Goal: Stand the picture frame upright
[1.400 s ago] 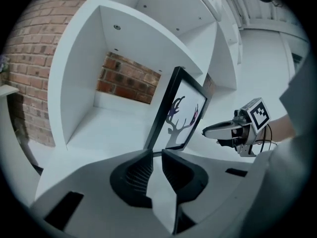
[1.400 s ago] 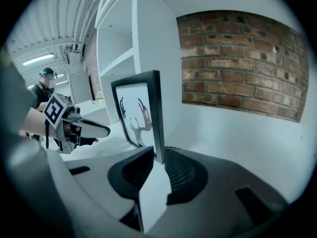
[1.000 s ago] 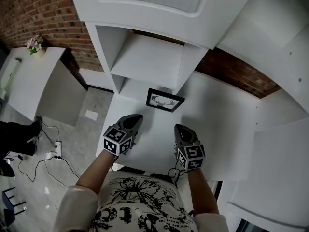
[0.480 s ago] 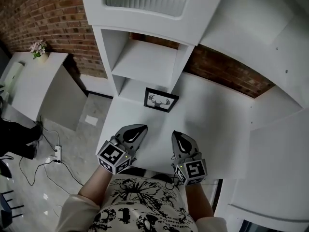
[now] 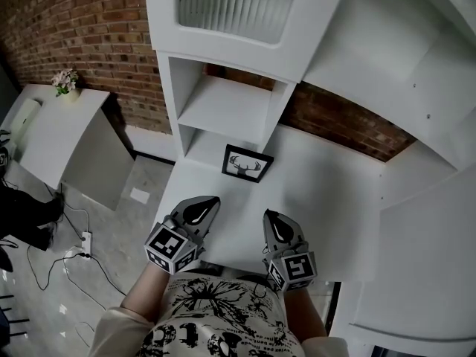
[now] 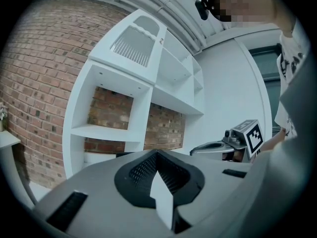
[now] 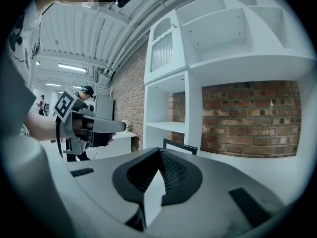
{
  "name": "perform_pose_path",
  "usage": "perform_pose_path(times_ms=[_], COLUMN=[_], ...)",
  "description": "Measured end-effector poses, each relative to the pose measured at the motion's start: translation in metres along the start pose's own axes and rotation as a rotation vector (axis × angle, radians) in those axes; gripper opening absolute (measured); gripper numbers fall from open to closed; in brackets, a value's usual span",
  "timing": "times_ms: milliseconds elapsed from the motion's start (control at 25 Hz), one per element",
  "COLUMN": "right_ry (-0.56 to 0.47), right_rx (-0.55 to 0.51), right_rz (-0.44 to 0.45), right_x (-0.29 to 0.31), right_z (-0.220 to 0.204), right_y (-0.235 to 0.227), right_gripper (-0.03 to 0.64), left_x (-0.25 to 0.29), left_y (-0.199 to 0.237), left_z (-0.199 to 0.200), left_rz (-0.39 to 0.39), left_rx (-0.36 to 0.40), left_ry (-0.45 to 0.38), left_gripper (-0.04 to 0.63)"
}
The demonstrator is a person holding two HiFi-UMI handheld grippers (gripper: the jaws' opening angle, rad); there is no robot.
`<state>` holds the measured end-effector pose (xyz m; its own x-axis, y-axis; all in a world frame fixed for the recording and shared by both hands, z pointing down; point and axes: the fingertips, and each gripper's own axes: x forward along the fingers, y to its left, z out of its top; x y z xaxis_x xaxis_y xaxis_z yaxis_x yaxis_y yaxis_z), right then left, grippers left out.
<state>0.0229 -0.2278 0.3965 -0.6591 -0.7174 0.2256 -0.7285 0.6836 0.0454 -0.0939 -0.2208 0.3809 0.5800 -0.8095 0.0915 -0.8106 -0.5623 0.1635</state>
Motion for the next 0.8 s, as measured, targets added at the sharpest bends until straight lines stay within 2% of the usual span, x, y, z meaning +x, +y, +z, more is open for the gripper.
perform_pose_path(times_ms=[120, 800], right_ry=[0.007, -0.006], right_rx=[-0.003, -0.020], right_rz=[0.016, -0.018], right_x=[0.001, 0.010], right_z=[-0.003, 0.012], right_y=[0.004, 0.000], right_gripper=[0.003, 0.003], left_x=[0.001, 0.008], left_y=[0.001, 0.007], left_z=[-0.001, 0.005], left_rz=[-0.006, -0.055], left_rx=[0.001, 0.017], left_ry=[0.001, 0.019], left_gripper=[0.005, 0.005])
